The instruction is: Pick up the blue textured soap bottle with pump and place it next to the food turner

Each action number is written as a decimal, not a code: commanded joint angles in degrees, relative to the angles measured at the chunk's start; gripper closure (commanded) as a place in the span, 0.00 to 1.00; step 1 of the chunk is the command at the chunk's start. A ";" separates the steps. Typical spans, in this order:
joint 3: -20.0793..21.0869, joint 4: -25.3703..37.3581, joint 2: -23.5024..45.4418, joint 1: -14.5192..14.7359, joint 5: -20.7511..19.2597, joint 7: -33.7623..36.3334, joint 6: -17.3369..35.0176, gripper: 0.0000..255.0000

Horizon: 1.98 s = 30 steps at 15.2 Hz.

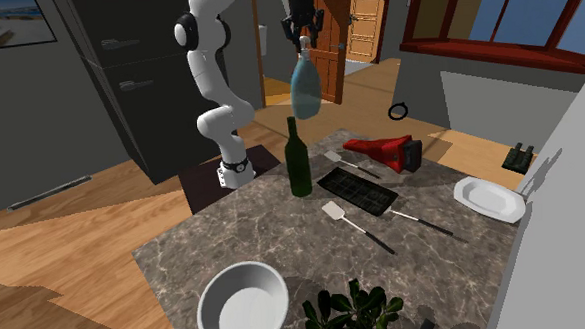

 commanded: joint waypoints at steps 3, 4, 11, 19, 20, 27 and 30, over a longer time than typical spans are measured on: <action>1.92 3.79 -1.53 0.78 1.87 4.40 -4.46 1.00; 1.89 2.33 -2.22 0.82 1.93 4.14 -3.71 1.00; 1.87 -7.15 -6.60 1.14 2.33 2.54 1.29 1.00; 2.17 -16.79 -10.80 1.52 2.91 1.05 6.65 1.00; 2.23 -17.93 -11.27 1.58 3.00 0.88 7.30 1.00; 2.75 -25.51 -14.30 1.95 3.66 -0.21 11.80 1.00; 3.04 -28.58 -15.45 2.12 3.98 -0.64 13.71 1.00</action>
